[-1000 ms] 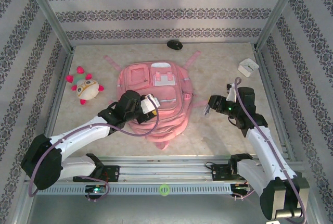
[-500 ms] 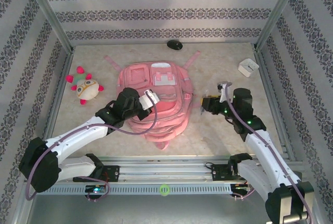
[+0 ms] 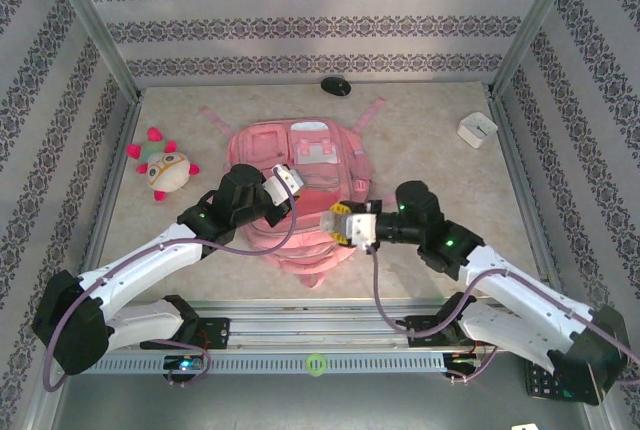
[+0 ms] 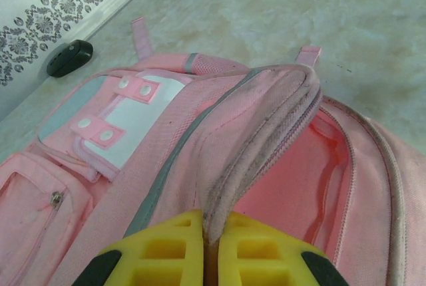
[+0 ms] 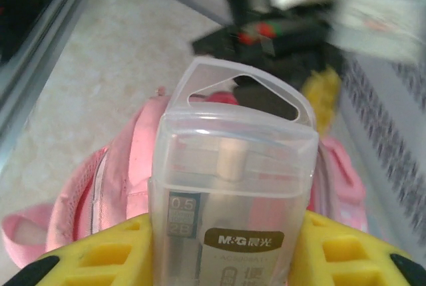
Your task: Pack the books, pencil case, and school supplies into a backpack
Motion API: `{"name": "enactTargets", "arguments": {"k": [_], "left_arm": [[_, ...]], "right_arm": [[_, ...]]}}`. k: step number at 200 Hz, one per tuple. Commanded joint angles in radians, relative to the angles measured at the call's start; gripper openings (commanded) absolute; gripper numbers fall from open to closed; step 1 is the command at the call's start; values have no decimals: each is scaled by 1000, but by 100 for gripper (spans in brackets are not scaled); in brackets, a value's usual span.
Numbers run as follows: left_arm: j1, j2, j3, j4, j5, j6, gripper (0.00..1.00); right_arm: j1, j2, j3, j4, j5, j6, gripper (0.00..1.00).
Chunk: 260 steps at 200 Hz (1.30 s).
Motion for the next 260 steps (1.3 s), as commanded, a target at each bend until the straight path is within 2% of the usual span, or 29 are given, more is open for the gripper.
{"name": "enactTargets", "arguments": {"k": [1, 67, 120, 190, 260], "left_arm": [[5, -11, 67, 81, 82, -47, 4], [39, -19, 79, 68, 129, -62, 4], [44, -25, 76, 61, 144, -67, 5], [45, -35, 89, 54, 162, -76, 5], [50, -44, 91, 43, 155, -76, 6]], "right_arm": [[75, 53, 20, 72, 114, -323, 19], [116, 229, 96, 107, 181, -594, 18], [123, 330, 169, 119, 195, -679, 19], [29, 512, 240, 132, 224, -652, 25], [-7, 528, 234, 143, 250, -487, 48]]}}
